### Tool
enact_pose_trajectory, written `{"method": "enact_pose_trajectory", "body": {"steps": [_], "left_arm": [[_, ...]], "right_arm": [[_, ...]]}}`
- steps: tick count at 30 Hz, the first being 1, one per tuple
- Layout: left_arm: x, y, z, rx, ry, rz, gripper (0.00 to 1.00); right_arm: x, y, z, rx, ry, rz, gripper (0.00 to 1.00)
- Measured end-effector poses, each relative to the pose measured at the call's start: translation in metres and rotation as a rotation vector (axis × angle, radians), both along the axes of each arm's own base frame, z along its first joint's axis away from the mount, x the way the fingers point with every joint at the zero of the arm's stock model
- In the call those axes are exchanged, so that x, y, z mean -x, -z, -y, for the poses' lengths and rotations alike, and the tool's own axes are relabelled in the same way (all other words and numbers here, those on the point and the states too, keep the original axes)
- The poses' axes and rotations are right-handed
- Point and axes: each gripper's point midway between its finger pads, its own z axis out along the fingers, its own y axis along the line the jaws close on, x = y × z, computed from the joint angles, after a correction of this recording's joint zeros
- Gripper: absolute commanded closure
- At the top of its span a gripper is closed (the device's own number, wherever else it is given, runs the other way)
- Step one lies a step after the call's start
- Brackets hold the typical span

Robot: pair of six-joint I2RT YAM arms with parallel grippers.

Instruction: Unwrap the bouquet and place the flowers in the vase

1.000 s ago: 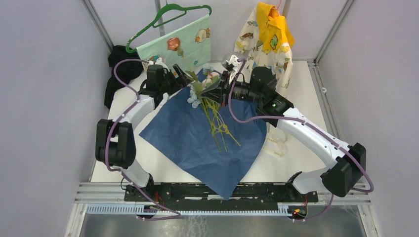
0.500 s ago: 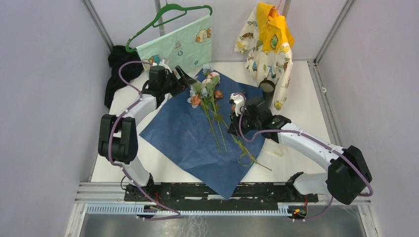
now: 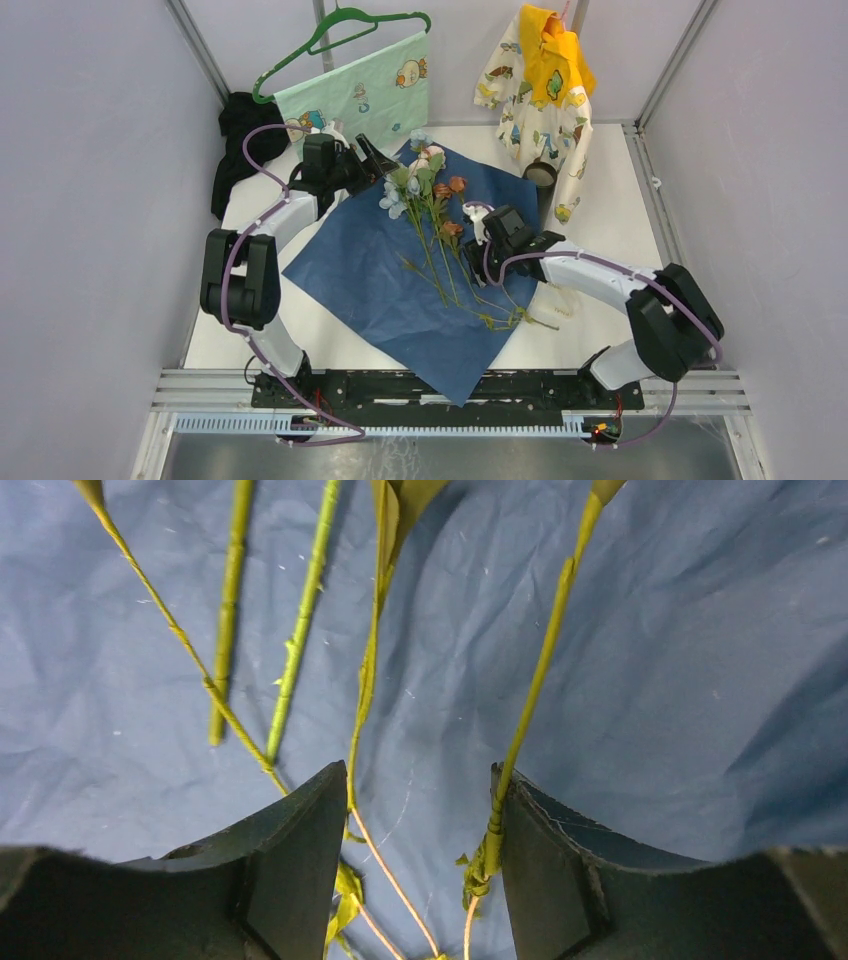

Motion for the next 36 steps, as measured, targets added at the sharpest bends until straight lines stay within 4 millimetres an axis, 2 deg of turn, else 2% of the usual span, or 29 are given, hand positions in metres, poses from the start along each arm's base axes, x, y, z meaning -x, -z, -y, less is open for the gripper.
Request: {"method": "enact_pose_trajectory", "body": {"steps": [2,5,14,22,25,27,33,36], "left_arm": [[0.000,0.000,0.000,0.000,0.000,0.000,0.12],[0.000,0.000,0.000,0.000,0.000,-0.001,0.12],[0.000,0.001,0.000,0.000,0.002,-0.003,0.12],[0.000,0.010,0.001,-0.002,0.004,-0.023,0.12],[-0.001,0.013,0.001,-0.003,0.004,-0.028,0.13],[-0.001,0.018,0.001,-0.005,0.004,-0.038,0.13],[-0.002,0.026,0.001,-0.007,0.005,-0.056,0.13],[-0.002,0.027,0.002,-0.006,0.009,-0.059,0.13]], "right_arm": [[0.001,0.015,0.002,0.033,-0.005,-0.032,0.39],[0.005,0.026,0.002,0.047,-0.016,-0.067,0.38],[0.015,0.025,-0.018,0.007,-0.097,-0.070,0.38],[0.023,0.044,-0.028,0.049,-0.134,-0.108,0.38],[0.019,0.043,-0.037,0.058,-0.143,-0.096,0.38],[0.017,0.044,-0.040,0.065,-0.147,-0.094,0.42],[0.009,0.047,-0.043,0.106,-0.133,-0.080,0.71],[0.005,0.049,-0.041,0.137,-0.115,-0.069,0.80]]}}
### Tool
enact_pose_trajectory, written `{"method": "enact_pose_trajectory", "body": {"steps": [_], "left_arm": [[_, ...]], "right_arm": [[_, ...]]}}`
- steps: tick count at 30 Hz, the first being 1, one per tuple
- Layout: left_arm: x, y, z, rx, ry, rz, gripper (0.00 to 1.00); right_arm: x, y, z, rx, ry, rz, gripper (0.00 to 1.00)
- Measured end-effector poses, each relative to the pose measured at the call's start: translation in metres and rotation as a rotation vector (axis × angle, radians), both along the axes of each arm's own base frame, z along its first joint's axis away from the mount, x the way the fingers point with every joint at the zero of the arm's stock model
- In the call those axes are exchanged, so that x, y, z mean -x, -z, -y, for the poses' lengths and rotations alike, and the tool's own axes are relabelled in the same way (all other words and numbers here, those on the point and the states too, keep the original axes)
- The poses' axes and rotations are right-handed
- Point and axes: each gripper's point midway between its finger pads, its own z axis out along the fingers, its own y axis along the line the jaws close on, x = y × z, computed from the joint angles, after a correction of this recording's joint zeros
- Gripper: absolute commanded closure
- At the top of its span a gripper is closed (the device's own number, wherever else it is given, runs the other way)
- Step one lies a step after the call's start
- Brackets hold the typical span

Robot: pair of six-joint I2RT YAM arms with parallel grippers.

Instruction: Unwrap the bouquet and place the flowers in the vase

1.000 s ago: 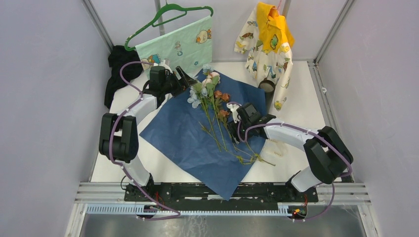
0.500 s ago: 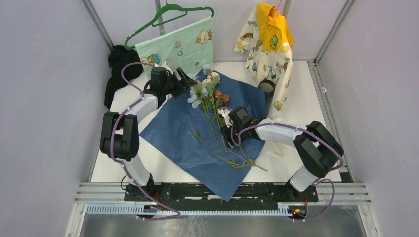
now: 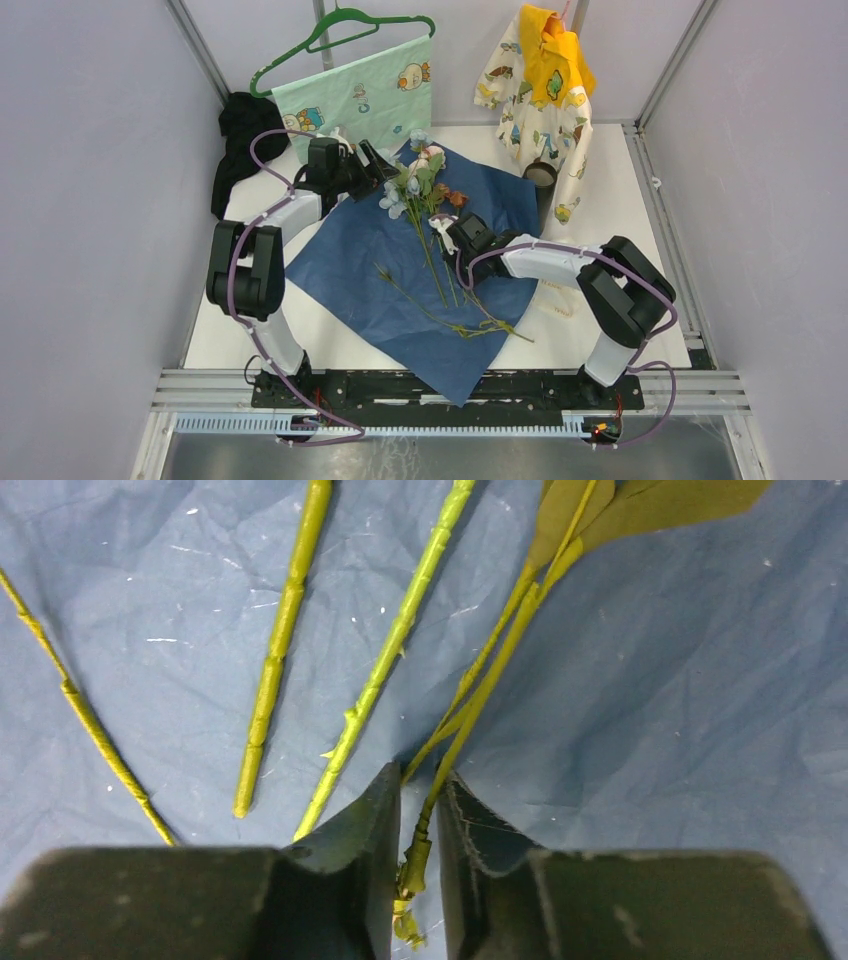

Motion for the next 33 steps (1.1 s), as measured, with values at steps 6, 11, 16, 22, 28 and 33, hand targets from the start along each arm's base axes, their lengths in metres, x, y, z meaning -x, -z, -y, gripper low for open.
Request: {"method": "enact_pose_trajectory", "body": {"steps": [6,11,16,22,28,33], "left_arm": [[-0.001,-0.002,0.002,0.008,0.012,0.002,0.13],[-0.001,0.000,0.003,0.008,0.014,-0.001,0.14],[-0.001,0.000,0.003,0.008,0.014,-0.002,0.14],[-0.001,-0.002,0.002,0.006,0.011,-0.001,0.14],[0.007,-0.044,-0.007,-0.007,-0.030,0.069,0.14],[0.017,-0.108,-0.016,-0.004,-0.069,0.218,0.14]], "right_arm": [[-0.006,0.001,0.004,0.040,0.018,0.031,1.00],[-0.006,0.000,0.005,0.045,0.019,0.041,1.00],[-0.009,-0.017,0.005,0.030,0.018,0.080,1.00],[-0.031,-0.089,-0.001,-0.053,0.032,0.242,1.00],[-0.068,-0.213,-0.008,-0.179,0.088,0.533,1.00],[-0.093,-0.304,0.004,-0.253,0.184,0.790,1.00]]}}
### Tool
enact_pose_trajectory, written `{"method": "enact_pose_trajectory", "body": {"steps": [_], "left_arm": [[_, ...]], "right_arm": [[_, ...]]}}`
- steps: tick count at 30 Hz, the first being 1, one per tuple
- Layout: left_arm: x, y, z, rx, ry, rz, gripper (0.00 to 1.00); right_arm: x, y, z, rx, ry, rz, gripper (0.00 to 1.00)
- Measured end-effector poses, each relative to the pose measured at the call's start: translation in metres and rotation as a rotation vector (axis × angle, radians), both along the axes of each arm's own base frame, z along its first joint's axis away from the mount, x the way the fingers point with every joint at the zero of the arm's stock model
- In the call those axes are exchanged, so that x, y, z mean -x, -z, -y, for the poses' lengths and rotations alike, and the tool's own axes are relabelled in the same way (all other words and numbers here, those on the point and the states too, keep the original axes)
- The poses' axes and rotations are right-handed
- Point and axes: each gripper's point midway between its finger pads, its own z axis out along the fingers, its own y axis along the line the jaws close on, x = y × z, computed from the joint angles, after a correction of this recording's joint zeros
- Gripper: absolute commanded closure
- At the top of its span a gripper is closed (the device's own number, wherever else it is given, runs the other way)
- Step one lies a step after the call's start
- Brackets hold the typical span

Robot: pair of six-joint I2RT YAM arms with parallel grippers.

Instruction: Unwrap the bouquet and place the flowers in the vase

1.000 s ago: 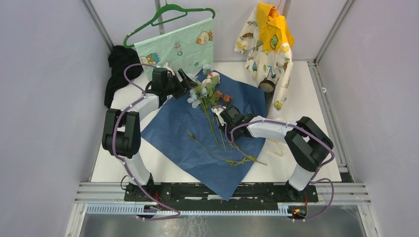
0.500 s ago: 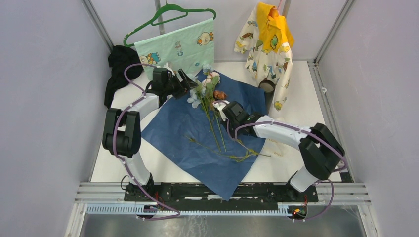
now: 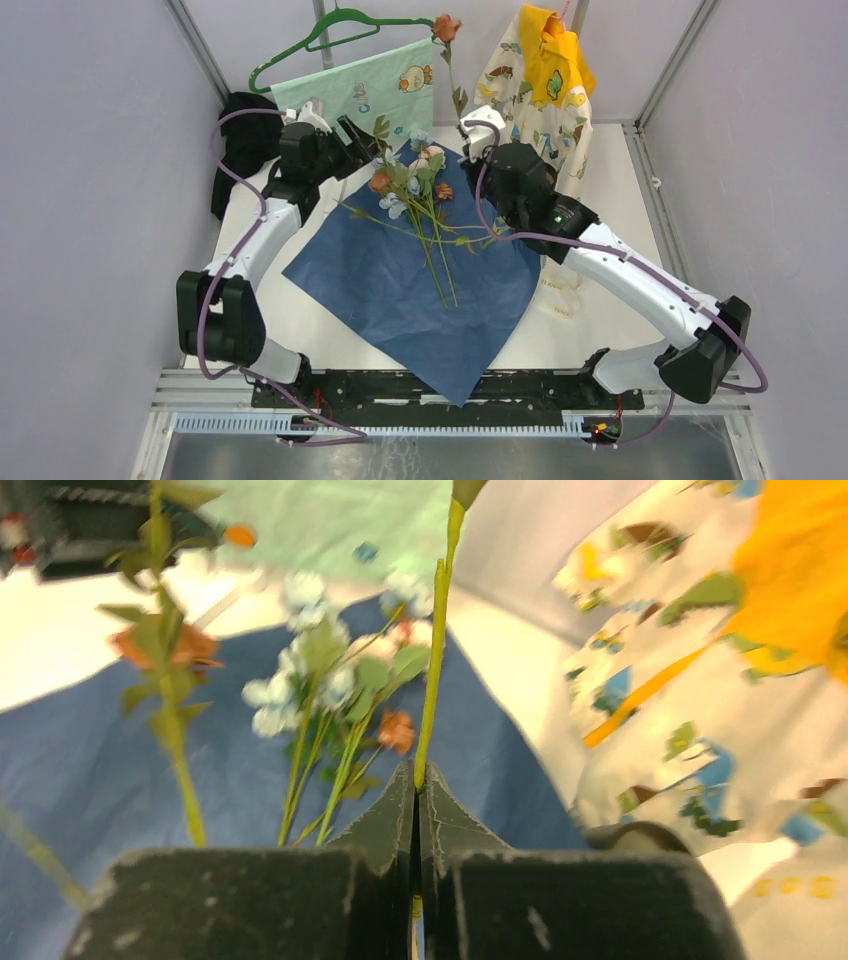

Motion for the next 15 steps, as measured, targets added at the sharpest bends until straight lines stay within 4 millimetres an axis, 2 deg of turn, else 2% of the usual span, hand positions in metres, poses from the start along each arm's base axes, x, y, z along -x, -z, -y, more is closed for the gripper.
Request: {"method": "enact_pose_trajectory", "body": {"steps": [2,4,7,10,12,15], "left_arm": [[0.003,-0.016,-0.003,-0.001,-0.013,0.040,0.14],[0.004,-0.021,-0.005,-0.003,-0.023,0.055,0.14],[0.007,-0.013,-0.010,-0.014,-0.046,0.042,0.14],[0.011,-0.003,-0.016,-0.031,-0.080,0.022,0.14],[0.014,-0.004,-0.022,-0.041,-0.105,0.024,0.14],[0.022,-0.021,-0.030,-0.052,-0.138,0.060,0.14]], "right_arm": [[-0.010,-0.022,0.011,-0.025,0.050,0.073,1.00],[-0.022,-0.035,0.022,-0.042,0.092,0.119,1.00],[-0.049,-0.053,0.049,-0.072,0.177,0.187,1.00],[-0.068,-0.070,0.067,-0.098,0.221,0.246,1.00],[-0.079,-0.082,0.071,-0.113,0.232,0.281,1.00],[-0.092,-0.103,0.069,-0.148,0.222,0.337,1.00]]}}
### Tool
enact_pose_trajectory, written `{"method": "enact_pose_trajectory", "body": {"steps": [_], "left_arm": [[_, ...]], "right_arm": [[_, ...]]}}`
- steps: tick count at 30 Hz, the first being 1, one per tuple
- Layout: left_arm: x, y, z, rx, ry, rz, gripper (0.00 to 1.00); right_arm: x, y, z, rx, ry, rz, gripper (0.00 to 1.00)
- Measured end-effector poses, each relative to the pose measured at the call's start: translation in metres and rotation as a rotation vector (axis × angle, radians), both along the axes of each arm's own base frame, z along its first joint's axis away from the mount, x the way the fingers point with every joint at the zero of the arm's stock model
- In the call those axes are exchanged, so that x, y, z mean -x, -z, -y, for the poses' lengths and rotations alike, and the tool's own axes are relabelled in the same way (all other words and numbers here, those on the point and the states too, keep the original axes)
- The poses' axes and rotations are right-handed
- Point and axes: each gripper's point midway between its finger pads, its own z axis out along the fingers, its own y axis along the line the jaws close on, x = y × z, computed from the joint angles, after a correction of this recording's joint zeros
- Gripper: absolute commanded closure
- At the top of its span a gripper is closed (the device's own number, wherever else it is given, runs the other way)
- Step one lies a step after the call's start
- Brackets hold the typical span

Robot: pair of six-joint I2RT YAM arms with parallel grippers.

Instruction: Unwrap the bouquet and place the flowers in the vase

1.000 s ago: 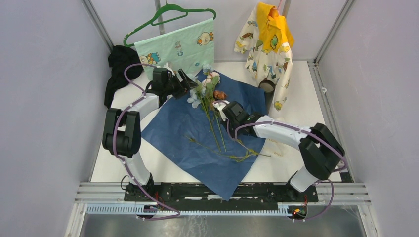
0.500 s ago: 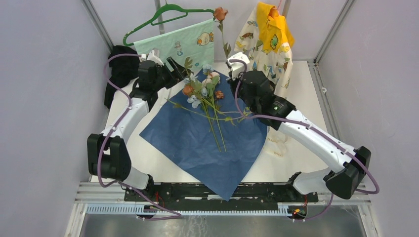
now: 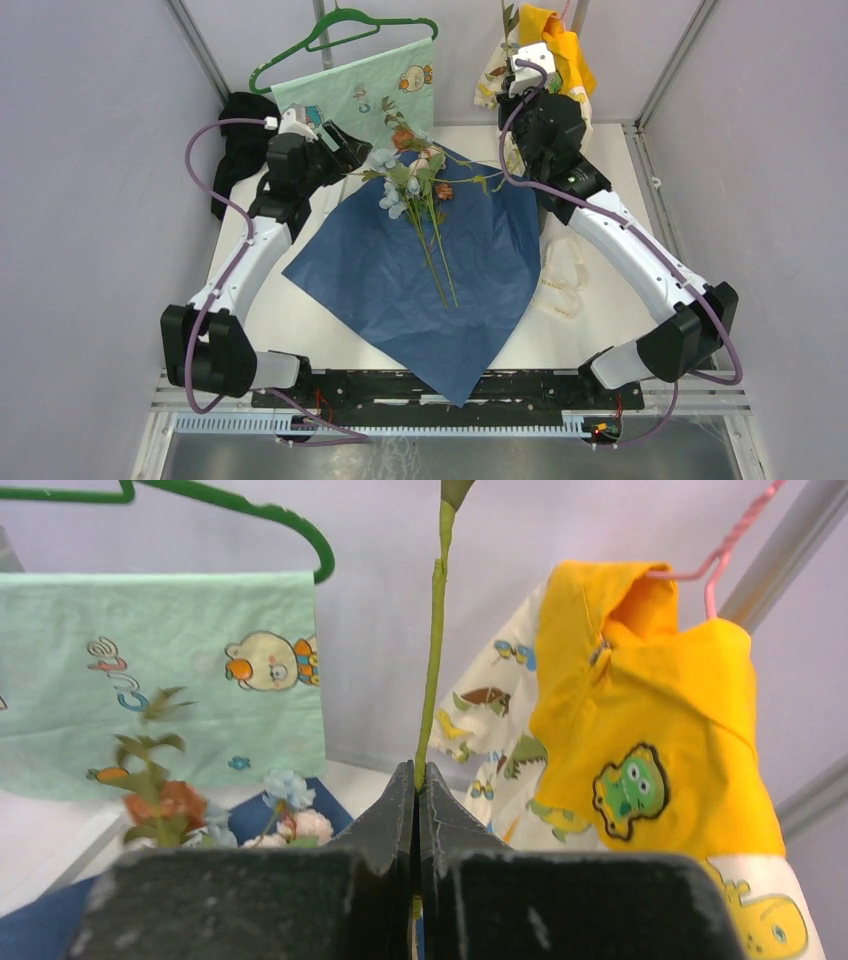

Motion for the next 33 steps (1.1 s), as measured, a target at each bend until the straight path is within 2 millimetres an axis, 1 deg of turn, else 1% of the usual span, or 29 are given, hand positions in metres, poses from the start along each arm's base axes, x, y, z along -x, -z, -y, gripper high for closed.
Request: {"method": "enact_pose_trajectory", "body": {"steps": [2,4,6,8,10,14,16,17,20,23,26,30,33], "left_arm": [[0.003,-0.016,-0.004,-0.004,-0.014,0.041,0.14],[0.004,-0.028,-0.006,-0.004,-0.026,0.069,0.14],[0.002,-0.034,-0.011,-0.015,-0.054,0.074,0.14],[0.001,-0.034,-0.019,-0.038,-0.093,0.056,0.14],[0.000,-0.038,-0.026,-0.057,-0.130,0.051,0.14],[0.006,-0.049,-0.039,-0.092,-0.188,0.058,0.14],[0.011,-0.055,-0.044,-0.103,-0.207,0.072,0.14],[0.014,-0.059,-0.046,-0.106,-0.214,0.079,0.14],[0.020,-0.069,-0.049,-0.111,-0.229,0.103,0.14],[0.022,-0.073,-0.047,-0.108,-0.225,0.114,0.14],[0.022,-0.071,-0.041,-0.108,-0.208,0.111,0.14],[0.021,-0.068,-0.028,-0.105,-0.173,0.111,0.14],[0.017,-0.059,-0.015,-0.109,-0.139,0.093,0.14]], "right_arm": [[-0.006,-0.006,0.000,-0.015,-0.013,0.024,1.00],[-0.011,-0.007,0.001,-0.030,-0.025,0.034,1.00],[-0.017,-0.005,0.005,-0.055,-0.023,0.046,1.00],[-0.022,0.004,0.012,-0.079,-0.020,0.048,1.00],[-0.029,0.023,0.021,-0.118,-0.024,0.035,1.00],[-0.041,0.077,0.049,-0.216,-0.027,-0.033,1.00],[-0.044,0.095,0.062,-0.270,-0.022,-0.052,1.00],[-0.044,0.100,0.067,-0.291,-0.018,-0.056,1.00],[-0.044,0.107,0.073,-0.359,-0.030,-0.042,1.00],[-0.039,0.113,0.076,-0.393,-0.039,-0.040,1.00],[-0.034,0.115,0.079,-0.399,-0.040,-0.042,1.00],[-0.030,0.110,0.083,-0.383,-0.036,-0.029,1.00],[-0.028,0.113,0.084,-0.348,-0.029,-0.040,1.00]]}}
